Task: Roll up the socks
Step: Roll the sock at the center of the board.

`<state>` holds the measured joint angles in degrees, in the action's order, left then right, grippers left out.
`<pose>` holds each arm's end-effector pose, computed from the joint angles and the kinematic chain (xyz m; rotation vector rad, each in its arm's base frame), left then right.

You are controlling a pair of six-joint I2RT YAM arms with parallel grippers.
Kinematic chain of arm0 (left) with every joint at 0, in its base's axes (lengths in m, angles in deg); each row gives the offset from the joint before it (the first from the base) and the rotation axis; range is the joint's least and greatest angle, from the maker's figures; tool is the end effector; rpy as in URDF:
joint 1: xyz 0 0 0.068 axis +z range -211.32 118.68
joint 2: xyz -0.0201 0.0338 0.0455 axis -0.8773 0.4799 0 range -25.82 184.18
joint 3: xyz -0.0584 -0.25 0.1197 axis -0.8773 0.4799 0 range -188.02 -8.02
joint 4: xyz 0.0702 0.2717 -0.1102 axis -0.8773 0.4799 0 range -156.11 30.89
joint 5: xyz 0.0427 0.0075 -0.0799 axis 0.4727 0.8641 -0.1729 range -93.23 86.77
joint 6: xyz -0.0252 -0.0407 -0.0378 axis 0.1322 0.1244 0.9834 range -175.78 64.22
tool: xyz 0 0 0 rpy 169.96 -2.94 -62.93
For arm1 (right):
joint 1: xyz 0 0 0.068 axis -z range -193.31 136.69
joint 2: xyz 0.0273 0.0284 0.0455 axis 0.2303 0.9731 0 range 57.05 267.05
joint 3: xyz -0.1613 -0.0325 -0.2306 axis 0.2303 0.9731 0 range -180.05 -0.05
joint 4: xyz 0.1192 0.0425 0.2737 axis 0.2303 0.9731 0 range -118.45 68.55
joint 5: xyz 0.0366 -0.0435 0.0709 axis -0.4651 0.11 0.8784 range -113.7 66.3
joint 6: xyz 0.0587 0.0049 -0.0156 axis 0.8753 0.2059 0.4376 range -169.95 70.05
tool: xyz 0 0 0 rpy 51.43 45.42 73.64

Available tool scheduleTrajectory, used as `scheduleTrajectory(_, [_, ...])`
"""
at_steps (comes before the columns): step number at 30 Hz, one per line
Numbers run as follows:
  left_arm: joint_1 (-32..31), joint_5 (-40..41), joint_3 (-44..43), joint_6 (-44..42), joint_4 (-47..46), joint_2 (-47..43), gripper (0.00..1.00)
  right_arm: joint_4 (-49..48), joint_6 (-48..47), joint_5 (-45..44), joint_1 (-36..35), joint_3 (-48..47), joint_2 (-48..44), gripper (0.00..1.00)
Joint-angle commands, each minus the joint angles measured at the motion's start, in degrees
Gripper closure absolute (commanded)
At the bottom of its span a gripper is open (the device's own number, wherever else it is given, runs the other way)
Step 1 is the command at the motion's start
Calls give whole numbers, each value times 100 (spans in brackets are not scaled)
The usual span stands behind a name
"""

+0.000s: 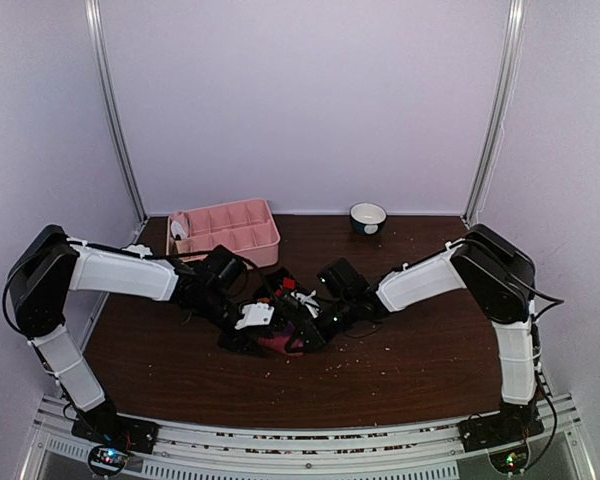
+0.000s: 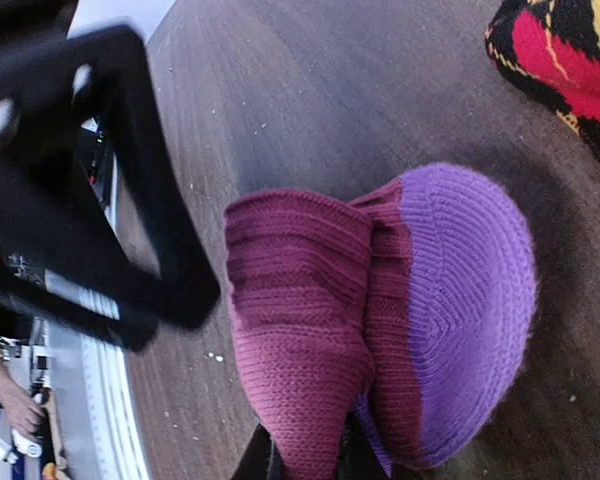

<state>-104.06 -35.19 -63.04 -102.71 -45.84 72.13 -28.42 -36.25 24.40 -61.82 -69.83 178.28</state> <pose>0.2481 -0.2620 0.1332 1.9361 1.6985 -0.7131 0.2751 0.3622 0.0794 -1.1693 2.3695 1.4689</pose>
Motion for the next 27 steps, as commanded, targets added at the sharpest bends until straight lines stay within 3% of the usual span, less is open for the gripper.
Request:
scheduleTrajectory(1, [-315,798,-148,-344,-340,211,55,1039,650,85,-30,101,619,100])
scheduleTrajectory(13, [-549,1837,-150,-438,-766,602,63,256,1558,561,43,422,725,100])
scheduleTrajectory(27, [-579,2219,220,-177,-841,-184,55,381,1569,520,123,484,758,100])
